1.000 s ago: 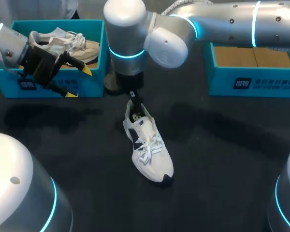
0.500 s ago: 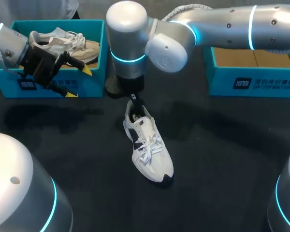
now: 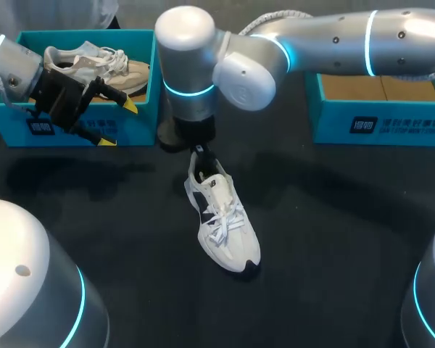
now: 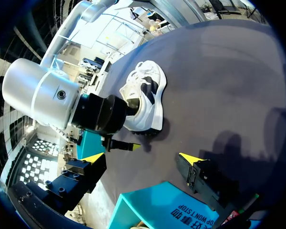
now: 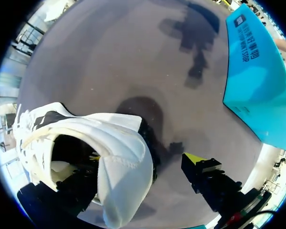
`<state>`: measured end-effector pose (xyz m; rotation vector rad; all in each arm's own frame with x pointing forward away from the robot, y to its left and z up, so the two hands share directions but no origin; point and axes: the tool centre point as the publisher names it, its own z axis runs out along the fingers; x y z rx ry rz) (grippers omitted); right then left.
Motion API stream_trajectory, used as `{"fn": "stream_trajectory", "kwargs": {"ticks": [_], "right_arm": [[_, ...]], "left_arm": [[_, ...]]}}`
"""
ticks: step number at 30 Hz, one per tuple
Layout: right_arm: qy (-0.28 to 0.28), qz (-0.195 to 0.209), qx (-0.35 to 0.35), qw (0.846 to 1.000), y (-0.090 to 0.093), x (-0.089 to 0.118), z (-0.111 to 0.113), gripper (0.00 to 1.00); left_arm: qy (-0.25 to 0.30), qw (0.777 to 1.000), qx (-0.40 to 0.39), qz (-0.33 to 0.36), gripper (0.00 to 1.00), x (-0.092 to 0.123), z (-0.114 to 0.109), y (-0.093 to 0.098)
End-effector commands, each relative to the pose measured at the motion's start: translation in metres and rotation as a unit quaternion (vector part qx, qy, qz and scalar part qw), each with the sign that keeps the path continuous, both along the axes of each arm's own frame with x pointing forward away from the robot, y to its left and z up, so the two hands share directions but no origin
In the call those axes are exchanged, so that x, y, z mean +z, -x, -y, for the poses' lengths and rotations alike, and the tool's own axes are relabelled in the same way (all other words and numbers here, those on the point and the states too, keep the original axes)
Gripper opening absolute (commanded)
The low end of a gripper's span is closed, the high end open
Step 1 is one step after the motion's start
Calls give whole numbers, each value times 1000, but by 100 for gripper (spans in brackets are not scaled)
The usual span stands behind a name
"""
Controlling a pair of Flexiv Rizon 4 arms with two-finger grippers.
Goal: Take the shoe out of the shoebox, open the shoe tongue, remove and reinsert the insole, then place the shoe into the shoebox
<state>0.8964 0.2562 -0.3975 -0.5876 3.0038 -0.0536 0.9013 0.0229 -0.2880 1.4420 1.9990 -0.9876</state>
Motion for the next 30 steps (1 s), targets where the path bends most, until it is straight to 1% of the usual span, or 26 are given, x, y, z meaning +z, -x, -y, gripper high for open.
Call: {"fn": "stream_trajectory", "kwargs": {"ticks": [1, 3, 7, 8, 9, 10, 11, 17, 23, 29, 30], "right_arm": [[2, -1, 3, 1000, -5, -4, -3, 47], [3, -1, 5, 1000, -6, -5, -2, 42], [6, -4, 6, 1000, -3, -5, -2, 36], [7, -4, 6, 1000, -2, -5, -2, 33], [8, -5, 6, 1000, -1, -6, -1, 25], [8, -5, 5, 1000, 0, -6, 0, 6], [8, -5, 4, 1000, 0, -6, 0, 0], [9, -4, -1, 1000, 4, -5, 2, 0], [13, 2, -8, 1000, 9, 0, 3, 0], [28, 13, -31, 999, 13, 12, 8, 0], [31, 17, -36, 999, 14, 19, 10, 0]], "left_arm": [[-2, 1000, 1, 1, 100, 1, 0, 1], [-2, 1000, 1, 1, 100, 1, 0, 1], [-2, 1000, 1, 1, 100, 1, 0, 1], [-2, 1000, 1, 1, 100, 1, 0, 1], [-2, 1000, 1, 1, 100, 1, 0, 1], [-2, 1000, 1, 1, 100, 1, 0, 1], [-2, 1000, 1, 1, 100, 1, 0, 1], [-2, 1000, 1, 1, 100, 1, 0, 1], [-2, 1000, 1, 1, 100, 1, 0, 1], [-2, 1000, 1, 1, 100, 1, 0, 1], [-2, 1000, 1, 1, 100, 1, 0, 1]]}}
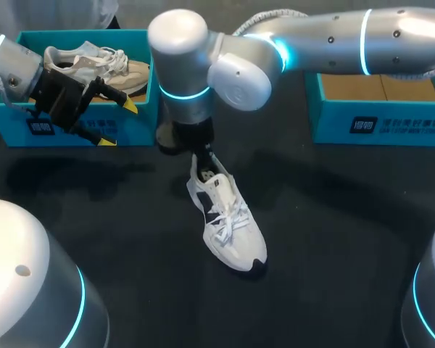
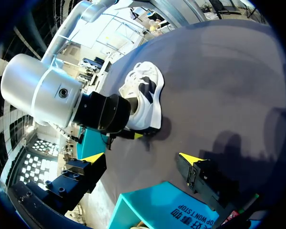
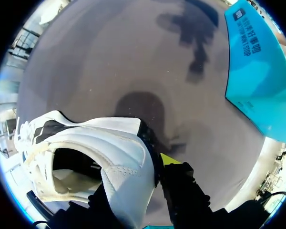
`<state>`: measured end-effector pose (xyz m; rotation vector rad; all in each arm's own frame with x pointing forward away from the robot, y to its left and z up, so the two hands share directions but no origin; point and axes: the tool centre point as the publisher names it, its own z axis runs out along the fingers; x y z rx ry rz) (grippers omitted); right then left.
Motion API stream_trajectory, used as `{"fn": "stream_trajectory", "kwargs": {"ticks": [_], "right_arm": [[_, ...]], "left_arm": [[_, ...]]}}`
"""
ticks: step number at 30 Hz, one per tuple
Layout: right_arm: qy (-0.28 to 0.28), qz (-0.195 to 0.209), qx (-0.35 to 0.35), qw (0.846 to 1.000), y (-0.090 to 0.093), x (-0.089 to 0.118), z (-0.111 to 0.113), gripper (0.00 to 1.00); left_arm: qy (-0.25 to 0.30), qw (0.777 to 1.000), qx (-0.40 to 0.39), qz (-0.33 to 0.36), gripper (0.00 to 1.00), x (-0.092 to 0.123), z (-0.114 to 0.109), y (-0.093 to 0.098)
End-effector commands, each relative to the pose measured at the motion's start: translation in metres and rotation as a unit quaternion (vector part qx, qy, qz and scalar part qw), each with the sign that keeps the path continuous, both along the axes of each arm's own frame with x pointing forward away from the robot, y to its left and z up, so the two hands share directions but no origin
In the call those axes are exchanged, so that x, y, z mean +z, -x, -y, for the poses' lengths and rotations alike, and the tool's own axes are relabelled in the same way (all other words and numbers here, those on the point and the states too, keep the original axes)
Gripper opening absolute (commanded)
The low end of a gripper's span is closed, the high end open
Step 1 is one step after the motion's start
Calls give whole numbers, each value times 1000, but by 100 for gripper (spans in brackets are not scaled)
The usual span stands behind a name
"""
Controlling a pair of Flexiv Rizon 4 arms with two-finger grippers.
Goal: Take the shoe out of the shoebox, open the shoe tongue, remove and reinsert the insole, then place the shoe into the shoebox
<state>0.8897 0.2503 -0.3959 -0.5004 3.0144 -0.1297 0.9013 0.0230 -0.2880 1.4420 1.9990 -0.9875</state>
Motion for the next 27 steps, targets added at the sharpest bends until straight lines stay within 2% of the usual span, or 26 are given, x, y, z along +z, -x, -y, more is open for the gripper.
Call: {"fn": "stream_trajectory", "kwargs": {"ticks": [1, 5, 7, 8, 13, 21, 22, 23, 25, 27], "right_arm": [[10, 13, -12, 1000, 8, 22, 5, 0], [17, 25, -20, 999, 10, 40, 11, 0], [18, 26, -21, 999, 10, 42, 12, 0], [21, 32, -25, 999, 12, 53, 16, 0], [24, 42, -37, 998, 13, 77, 28, 0], [26, 57, -50, 997, 6, 118, 62, 0], [26, 57, -50, 997, 6, 118, 62, 0], [30, 59, -54, 996, 3, 129, 72, 0], [29, 60, -55, 996, 1, 134, 78, 0], [25, 65, -57, 996, -5, 150, 94, 0]], "left_arm": [[-2, 1000, 1, 1, 100, 1, 0, 1], [-2, 1000, 1, 1, 100, 1, 0, 1], [-2, 1000, 1, 1, 100, 1, 0, 1], [-2, 1000, 1, 1, 100, 1, 0, 1], [-2, 1000, 1, 1, 100, 1, 0, 1], [-2, 1000, 1, 1, 100, 1, 0, 1], [-2, 1000, 1, 1, 100, 1, 0, 1], [-2, 1000, 1, 1, 100, 1, 0, 1], [-2, 1000, 1, 1, 100, 1, 0, 1], [-2, 1000, 1, 1, 100, 1, 0, 1]]}}
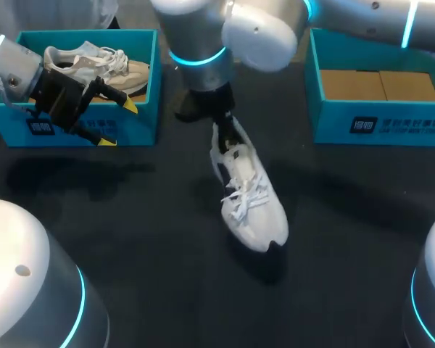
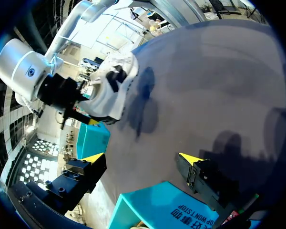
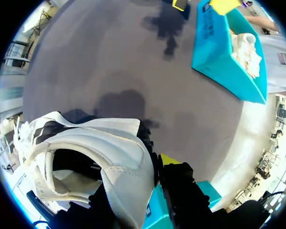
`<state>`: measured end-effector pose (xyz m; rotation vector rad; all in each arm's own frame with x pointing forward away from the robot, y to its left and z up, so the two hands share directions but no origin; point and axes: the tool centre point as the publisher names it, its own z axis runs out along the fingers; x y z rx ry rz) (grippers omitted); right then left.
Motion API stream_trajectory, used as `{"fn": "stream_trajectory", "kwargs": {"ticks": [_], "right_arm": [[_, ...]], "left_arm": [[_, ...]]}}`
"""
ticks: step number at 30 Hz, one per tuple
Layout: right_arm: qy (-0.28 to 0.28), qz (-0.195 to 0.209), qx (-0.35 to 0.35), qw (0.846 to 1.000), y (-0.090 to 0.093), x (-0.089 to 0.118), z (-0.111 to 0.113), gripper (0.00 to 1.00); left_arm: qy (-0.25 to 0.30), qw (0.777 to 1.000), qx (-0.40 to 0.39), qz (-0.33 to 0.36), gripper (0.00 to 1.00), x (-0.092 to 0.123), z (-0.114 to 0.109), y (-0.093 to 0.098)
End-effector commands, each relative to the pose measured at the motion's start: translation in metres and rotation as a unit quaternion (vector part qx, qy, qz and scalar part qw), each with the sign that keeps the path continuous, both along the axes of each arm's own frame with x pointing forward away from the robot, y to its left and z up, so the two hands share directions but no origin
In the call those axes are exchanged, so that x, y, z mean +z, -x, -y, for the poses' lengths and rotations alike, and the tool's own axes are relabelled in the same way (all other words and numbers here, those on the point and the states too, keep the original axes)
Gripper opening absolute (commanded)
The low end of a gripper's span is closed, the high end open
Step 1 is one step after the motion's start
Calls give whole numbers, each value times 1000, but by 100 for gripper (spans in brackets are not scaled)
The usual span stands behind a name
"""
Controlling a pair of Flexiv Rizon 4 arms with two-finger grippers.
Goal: Take the shoe out of the shoebox, open the shoe tongue, remove and reinsert the insole, then place the shoe into the shoebox
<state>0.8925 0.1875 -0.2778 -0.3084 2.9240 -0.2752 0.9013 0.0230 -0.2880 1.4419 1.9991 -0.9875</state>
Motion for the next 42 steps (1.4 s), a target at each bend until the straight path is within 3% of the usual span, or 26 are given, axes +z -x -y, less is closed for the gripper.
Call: {"fn": "stream_trajectory", "kwargs": {"ticks": [1, 12, 18, 42], "right_arm": [[-14, 3, 3, 1000, -2, 32, 32, 0], [-10, 18, -5, 1000, -31, 92, 101, 0], [-2, 17, -3, 1000, -44, 120, 119, 0], [0, 16, -8, 1000, -49, 118, 123, 0]], "left_arm": [[-2, 1000, 1, 1, 100, 1, 0, 1], [-2, 1000, 1, 1, 100, 1, 0, 1], [-2, 1000, 1, 1, 100, 1, 0, 1], [-2, 1000, 1, 1, 100, 1, 0, 1]]}}
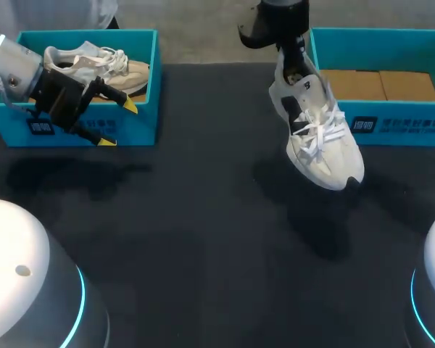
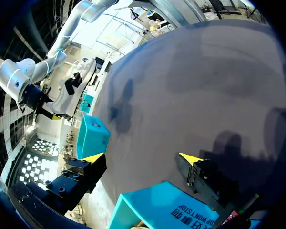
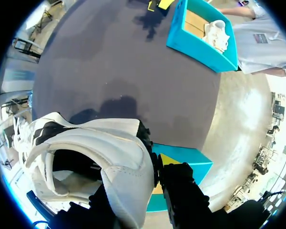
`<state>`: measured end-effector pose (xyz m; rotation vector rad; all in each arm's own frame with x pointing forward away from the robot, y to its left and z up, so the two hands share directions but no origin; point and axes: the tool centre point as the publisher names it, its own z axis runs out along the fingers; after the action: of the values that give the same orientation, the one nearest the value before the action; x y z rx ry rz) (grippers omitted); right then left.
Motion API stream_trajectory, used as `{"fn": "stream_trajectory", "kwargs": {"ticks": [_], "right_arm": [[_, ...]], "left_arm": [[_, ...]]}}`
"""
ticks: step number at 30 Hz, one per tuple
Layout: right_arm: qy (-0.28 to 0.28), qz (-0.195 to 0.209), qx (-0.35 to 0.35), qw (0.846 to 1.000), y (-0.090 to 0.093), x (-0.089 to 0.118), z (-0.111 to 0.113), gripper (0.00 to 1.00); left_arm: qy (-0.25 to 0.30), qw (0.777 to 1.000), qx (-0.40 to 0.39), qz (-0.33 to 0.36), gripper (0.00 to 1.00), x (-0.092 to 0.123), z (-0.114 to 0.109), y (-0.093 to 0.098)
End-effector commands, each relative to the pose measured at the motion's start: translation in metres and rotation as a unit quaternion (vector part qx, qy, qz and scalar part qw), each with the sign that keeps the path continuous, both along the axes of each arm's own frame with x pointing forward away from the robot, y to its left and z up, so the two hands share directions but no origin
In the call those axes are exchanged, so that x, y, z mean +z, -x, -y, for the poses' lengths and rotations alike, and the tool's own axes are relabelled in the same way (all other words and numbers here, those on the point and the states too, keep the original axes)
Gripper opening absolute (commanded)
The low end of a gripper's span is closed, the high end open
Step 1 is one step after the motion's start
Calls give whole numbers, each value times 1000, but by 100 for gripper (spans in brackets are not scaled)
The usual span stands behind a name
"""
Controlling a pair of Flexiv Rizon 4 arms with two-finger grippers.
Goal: Take the shoe out of the shoebox, open the shoe tongue, remove and reinsert the insole, then place the shoe into the shoebox
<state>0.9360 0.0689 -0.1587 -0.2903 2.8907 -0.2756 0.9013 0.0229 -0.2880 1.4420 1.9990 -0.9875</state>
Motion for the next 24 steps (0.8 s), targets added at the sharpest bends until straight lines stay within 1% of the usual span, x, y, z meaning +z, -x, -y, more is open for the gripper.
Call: {"fn": "stream_trajectory", "kwargs": {"ticks": [1, 2, 4, 5, 9, 13, 15, 16, 21, 24], "right_arm": [[-1, -2, -6, 1000, -8, -1, 7, 0], [-5, -1, -9, 1000, -15, 0, 16, 0], [-6, -4, -14, 1000, -21, 3, 30, 0], [-6, -6, -23, 1000, -26, 7, 42, 0], [-6, -4, -26, 1000, -39, 19, 75, 0], [-15, 0, -11, 1000, -54, 28, 104, 0], [-1, 1, -17, 1000, -64, 30, 118, 0], [-4, 1, -16, 1000, -66, 31, 122, 0], [-14, 5, -13, 1000, -93, 34, 164, 0], [-12, 6, -12, 1000, -110, 37, 183, 0]], "left_arm": [[-2, 1000, 1, 1, 100, 1, 0, 1], [-2, 1000, 1, 1, 100, 1, 0, 1], [-2, 1000, 1, 1, 100, 1, 0, 1], [-2, 1000, 1, 1, 100, 1, 0, 1], [-2, 1000, 1, 1, 100, 1, 0, 1], [-2, 1000, 1, 1, 100, 1, 0, 1], [-2, 1000, 1, 1, 100, 1, 0, 1], [-2, 1000, 1, 1, 100, 1, 0, 1], [-2, 1000, 1, 1, 100, 1, 0, 1], [-2, 1000, 1, 1, 100, 1, 0, 1]]}}
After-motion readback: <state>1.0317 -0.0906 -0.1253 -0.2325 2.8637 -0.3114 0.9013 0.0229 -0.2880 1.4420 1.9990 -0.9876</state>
